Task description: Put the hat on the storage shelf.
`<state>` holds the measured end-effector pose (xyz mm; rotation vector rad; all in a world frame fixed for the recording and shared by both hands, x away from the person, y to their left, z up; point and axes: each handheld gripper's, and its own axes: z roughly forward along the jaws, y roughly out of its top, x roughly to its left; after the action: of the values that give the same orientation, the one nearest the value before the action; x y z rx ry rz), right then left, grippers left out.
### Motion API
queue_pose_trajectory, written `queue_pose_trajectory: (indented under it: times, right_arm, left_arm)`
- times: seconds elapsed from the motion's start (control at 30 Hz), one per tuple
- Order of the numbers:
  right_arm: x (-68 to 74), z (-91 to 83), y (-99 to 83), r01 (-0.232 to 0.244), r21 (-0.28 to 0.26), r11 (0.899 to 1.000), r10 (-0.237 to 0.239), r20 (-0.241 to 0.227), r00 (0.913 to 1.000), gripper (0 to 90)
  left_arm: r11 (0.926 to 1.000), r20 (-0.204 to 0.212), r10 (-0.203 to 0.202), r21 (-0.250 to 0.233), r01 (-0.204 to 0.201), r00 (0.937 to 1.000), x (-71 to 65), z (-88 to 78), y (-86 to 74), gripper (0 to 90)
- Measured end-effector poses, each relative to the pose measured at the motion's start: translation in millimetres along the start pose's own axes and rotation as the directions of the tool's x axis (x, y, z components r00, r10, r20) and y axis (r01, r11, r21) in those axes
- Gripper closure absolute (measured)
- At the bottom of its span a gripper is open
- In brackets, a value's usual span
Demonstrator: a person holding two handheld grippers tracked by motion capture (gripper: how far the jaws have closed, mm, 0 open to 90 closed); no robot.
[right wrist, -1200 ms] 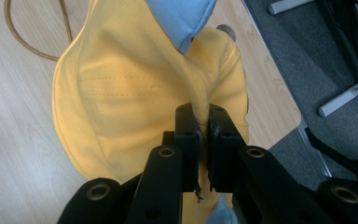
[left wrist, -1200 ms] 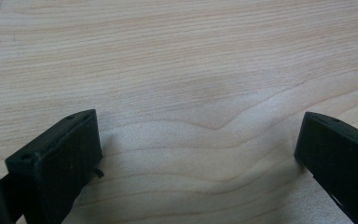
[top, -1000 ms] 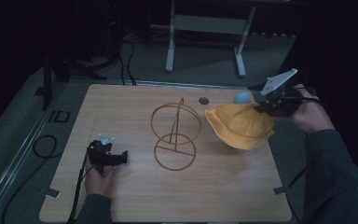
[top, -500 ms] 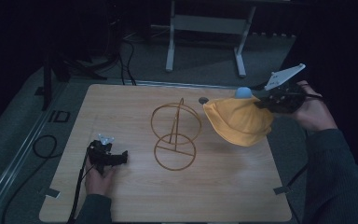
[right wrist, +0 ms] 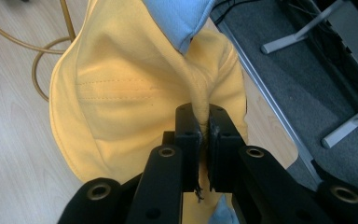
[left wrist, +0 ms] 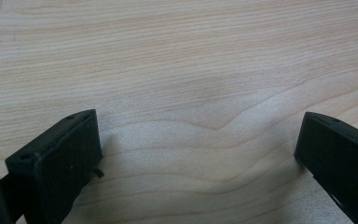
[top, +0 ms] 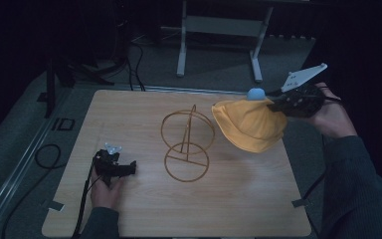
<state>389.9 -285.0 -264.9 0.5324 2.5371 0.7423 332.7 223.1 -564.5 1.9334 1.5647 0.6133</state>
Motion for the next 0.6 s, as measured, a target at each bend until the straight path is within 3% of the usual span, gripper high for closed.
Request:
queue_pose_trajectory:
  times: [0.6]
  right_arm:
    - [3.4, -3.6, 23.6, 0.019, -0.052, 0.998, -0.018, 0.008, 0.9998, 84.7]
  left_arm:
    - [1.0000, 0.000, -0.002, -0.002, 0.002, 1.0000, -0.1, 0.2, -0.1, 0.4]
